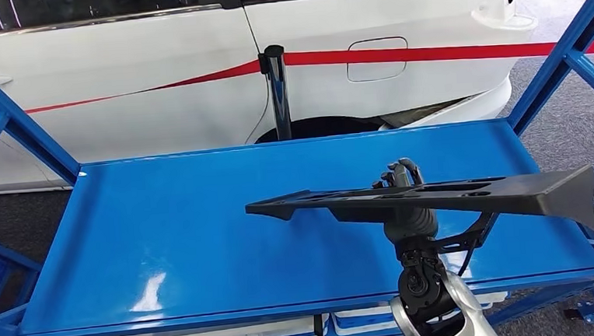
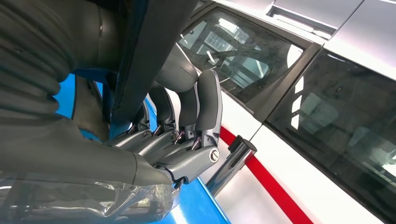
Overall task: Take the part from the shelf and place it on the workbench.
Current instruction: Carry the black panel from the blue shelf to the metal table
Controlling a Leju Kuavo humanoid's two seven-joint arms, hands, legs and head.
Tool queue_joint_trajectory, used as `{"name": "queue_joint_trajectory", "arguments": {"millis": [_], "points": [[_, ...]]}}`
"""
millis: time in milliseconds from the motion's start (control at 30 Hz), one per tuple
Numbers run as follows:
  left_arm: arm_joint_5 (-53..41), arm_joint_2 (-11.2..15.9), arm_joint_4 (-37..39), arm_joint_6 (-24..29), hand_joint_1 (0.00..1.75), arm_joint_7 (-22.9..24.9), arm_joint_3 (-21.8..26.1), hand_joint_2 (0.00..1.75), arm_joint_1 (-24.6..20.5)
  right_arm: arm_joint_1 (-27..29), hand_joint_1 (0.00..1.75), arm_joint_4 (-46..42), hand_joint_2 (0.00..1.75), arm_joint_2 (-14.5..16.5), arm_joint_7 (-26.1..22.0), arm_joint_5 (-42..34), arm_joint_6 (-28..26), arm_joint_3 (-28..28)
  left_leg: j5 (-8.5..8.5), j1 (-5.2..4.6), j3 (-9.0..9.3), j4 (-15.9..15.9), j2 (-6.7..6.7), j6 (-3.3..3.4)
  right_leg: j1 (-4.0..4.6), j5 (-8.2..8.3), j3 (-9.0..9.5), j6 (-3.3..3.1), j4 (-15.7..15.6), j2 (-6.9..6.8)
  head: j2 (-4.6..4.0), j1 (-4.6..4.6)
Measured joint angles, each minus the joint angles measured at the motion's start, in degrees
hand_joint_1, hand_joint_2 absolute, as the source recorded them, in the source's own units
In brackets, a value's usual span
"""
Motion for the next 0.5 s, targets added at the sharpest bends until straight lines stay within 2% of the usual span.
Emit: {"name": "queue_joint_trajectory", "arguments": {"millis": [300, 433, 467, 500], "points": [[-0.51, 0.0, 0.0, 2.44, 0.0, 0.04, -0.01, 1.75, -0.05, 0.18, 1.75, 0.0, 1.75, 0.0, -0.07, 0.38, 0.11, 0.01, 0.0, 0.0, 0.0, 0.0, 0.0, 0.0, 0.0, 0.0, 0.0, 0.0, 0.0, 0.0, -0.01, 0.0], [-0.09, 0.0, 0.0, 2.21, 0.0, 0.52, -0.02, 0.0, -0.08, 0.27, 1.75, 0.0, 1.75, 0.0, -0.07, 0.51, 0.11, 0.02, 0.0, 0.0, 0.0, 0.0, 0.0, 0.0, 0.0, 0.0, 0.0, 0.0, 0.0, 0.0, 0.0, 0.0], [-0.07, 0.0, 0.0, 2.05, 0.0, 0.66, -0.02, 0.0, -0.08, 0.28, 1.75, 0.0, 1.75, 0.0, -0.07, 0.51, 0.11, 0.01, 0.0, 0.0, 0.0, 0.0, 0.0, 0.0, 0.0, 0.0, 0.0, 0.0, 0.0, 0.0, -0.01, 0.0], [-0.08, 0.0, 0.0, 1.94, 0.0, 0.74, -0.02, 0.0, -0.08, 0.28, 1.34, 0.0, 1.75, 0.0, -0.07, 0.52, 0.11, 0.01, 0.0, 0.0, 0.0, 0.0, 0.0, 0.0, 0.0, 0.0, 0.0, 0.0, 0.0, 0.0, 0.0, 0.0]]}}
